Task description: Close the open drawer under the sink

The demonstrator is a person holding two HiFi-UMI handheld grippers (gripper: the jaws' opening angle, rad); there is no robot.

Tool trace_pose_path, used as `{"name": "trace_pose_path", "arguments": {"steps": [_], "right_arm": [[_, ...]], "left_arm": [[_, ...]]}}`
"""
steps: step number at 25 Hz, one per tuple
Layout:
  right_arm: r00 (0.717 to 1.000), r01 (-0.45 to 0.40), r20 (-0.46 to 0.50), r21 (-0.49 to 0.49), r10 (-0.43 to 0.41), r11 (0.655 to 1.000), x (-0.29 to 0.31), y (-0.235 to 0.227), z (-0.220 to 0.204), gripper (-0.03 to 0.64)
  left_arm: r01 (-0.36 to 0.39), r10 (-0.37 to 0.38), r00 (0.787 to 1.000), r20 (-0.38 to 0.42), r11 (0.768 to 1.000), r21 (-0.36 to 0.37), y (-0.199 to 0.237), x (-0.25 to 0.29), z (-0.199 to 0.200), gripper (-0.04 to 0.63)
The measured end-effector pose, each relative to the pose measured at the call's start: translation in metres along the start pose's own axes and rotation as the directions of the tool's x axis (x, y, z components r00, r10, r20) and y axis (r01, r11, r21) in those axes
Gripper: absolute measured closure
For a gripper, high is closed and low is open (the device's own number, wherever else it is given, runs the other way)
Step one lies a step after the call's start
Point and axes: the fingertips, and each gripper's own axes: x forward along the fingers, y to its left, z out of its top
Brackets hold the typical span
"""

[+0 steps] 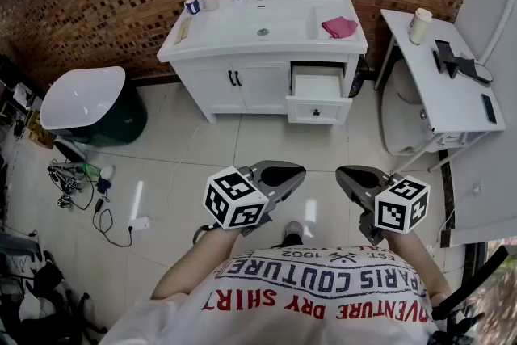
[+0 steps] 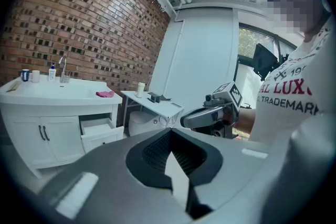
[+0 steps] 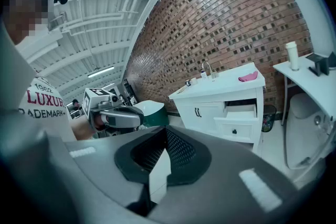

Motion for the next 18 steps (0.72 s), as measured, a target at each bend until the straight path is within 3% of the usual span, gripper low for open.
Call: {"name": "trace_pose_path", "arguments": {"steps": [9,18], "right_arm": [[1.000,0.016,-0.021,0.004,-0.016,1.000,0.100,-0.059,0.066,0.611],[0.998,0.041,-0.041,0.032,-0.040,0.999,0.132,-0.085,0.076,0.611]], "left_arm": [[0.009,-0.009,1.000,-0.002,1.000,-0.018,0.137,0.015,0.043,0.601],[0.043,-0.044,0.999,-0.021,0.997,-0.061,0.179,0.032,0.041,0.601]]}}
